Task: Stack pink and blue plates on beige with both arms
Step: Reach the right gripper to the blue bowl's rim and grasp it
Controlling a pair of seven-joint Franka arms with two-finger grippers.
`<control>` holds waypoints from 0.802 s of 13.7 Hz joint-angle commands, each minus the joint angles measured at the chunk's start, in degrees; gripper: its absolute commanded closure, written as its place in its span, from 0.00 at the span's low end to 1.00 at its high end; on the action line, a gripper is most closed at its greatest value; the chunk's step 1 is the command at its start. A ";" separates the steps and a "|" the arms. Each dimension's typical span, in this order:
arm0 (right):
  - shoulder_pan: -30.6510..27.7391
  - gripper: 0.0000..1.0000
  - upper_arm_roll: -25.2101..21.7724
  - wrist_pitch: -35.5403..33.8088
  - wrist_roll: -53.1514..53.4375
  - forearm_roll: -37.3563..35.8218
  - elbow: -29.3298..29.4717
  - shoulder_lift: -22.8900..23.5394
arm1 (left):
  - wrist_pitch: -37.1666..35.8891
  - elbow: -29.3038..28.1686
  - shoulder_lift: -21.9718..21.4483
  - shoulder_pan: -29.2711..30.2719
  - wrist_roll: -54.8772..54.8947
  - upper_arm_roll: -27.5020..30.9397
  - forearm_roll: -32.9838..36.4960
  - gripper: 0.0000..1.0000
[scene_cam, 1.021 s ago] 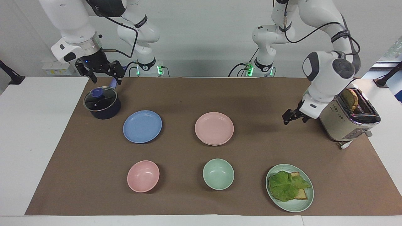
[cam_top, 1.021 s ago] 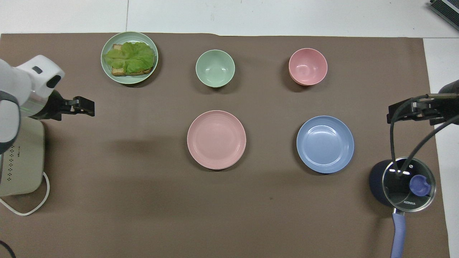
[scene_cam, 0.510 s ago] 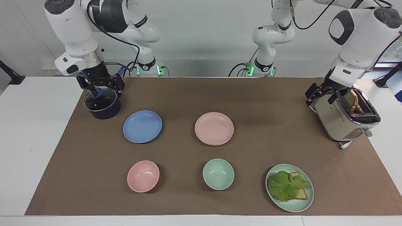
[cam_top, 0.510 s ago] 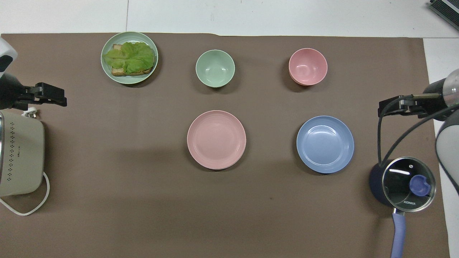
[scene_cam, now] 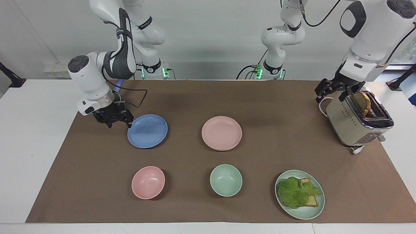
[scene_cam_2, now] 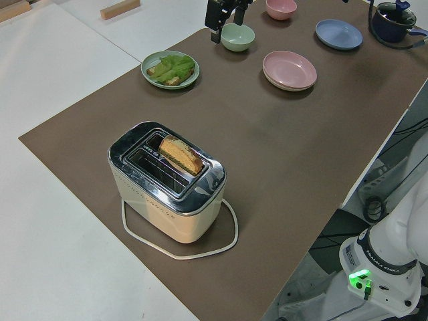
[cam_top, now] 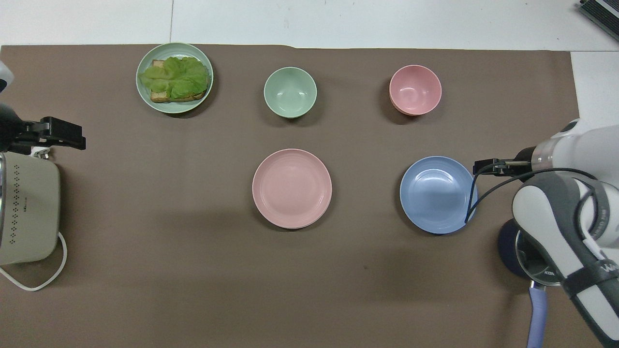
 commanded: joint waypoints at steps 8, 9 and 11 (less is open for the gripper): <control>-2.14 0.45 0.08 5.96 -13.46 13.62 -6.18 3.97 | 0.91 -3.26 -2.87 0.13 0.19 0.27 1.21 0.00; -2.40 0.48 0.08 5.69 -14.24 13.62 -6.36 3.88 | 0.91 -3.26 -2.87 0.13 0.19 0.36 1.12 0.00; -3.10 0.74 0.08 4.56 -15.65 13.62 -6.36 3.71 | 0.91 -3.26 -2.87 0.13 0.19 0.36 1.21 0.00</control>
